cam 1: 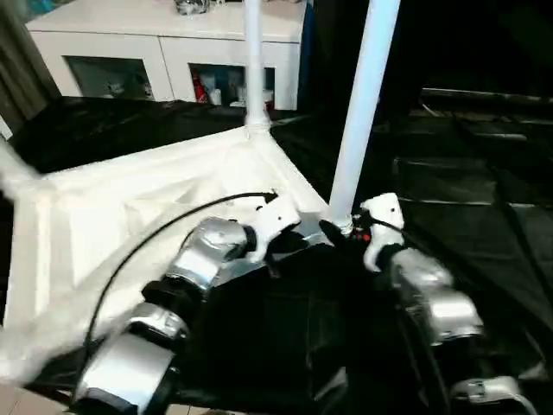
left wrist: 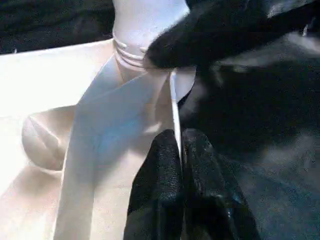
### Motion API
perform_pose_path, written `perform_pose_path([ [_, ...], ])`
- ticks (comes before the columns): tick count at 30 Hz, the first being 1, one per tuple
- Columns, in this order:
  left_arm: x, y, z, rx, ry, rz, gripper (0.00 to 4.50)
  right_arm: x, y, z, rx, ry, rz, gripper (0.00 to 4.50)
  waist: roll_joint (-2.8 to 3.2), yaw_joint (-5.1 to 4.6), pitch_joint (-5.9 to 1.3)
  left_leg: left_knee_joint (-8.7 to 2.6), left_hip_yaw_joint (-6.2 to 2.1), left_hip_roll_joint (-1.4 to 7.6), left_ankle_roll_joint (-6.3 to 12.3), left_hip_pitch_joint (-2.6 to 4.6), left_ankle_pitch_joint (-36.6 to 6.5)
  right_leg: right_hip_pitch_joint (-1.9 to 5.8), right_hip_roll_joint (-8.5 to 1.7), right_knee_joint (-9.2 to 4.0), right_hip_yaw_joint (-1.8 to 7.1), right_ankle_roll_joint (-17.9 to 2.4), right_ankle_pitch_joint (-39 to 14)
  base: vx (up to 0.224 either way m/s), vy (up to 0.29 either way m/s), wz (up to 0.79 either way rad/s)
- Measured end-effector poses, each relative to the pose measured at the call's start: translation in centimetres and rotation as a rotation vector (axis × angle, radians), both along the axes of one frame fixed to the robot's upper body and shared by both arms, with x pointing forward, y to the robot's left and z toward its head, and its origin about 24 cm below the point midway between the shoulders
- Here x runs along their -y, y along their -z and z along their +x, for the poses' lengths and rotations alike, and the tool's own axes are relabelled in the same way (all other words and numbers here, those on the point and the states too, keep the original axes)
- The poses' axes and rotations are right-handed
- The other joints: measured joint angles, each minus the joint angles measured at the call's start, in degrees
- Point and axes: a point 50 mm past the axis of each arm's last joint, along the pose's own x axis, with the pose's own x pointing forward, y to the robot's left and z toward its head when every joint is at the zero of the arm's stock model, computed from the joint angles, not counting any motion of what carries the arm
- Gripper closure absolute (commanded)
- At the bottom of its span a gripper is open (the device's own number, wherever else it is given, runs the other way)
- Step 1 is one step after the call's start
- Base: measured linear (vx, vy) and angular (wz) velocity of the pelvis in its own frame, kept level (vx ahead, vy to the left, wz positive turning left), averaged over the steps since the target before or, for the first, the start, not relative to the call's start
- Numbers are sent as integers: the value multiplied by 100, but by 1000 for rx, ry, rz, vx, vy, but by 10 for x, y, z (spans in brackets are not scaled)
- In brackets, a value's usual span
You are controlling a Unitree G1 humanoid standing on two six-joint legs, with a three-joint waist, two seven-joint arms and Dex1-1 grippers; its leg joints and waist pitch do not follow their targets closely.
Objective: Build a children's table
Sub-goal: Rotate leg to tighten
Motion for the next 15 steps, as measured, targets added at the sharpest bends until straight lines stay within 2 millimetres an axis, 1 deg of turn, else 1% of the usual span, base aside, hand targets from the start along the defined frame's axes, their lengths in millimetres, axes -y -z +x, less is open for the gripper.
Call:
perform_pose_path([
  [1,-3,-1,-1,-6,23,-6,450,1,-2,-1,6,-47,-18,47,1,14,0,1,0,4,0,-2,0,-2,3,0,-2,1,-1,0,0,0],
  [3,-11,-2,-4,-31,78,-10,450,4,-4,-5,4,-134,-58,47,5,55,1,2,0,5,0,-6,0,-5,3,-2,-3,4,-5,0,0,0],
  [5,-17,-2,-9,-50,129,-14,450,9,-2,-10,-13,-181,-71,47,5,73,1,6,1,5,0,-10,0,-5,3,-4,-2,4,-13,0,0,0],
  [10,-28,-3,-12,-73,169,-21,450,5,0,-17,-45,-291,-55,47,5,74,1,12,6,7,26,-41,16,-41,3,10,-1,2,-14,0,0,0],
  [15,-30,-3,-13,-70,170,-18,450,3,2,-19,-51,-311,-62,47,4,70,2,14,6,8,26,-45,16,-45,3,11,0,2,-14,0,0,0],
])
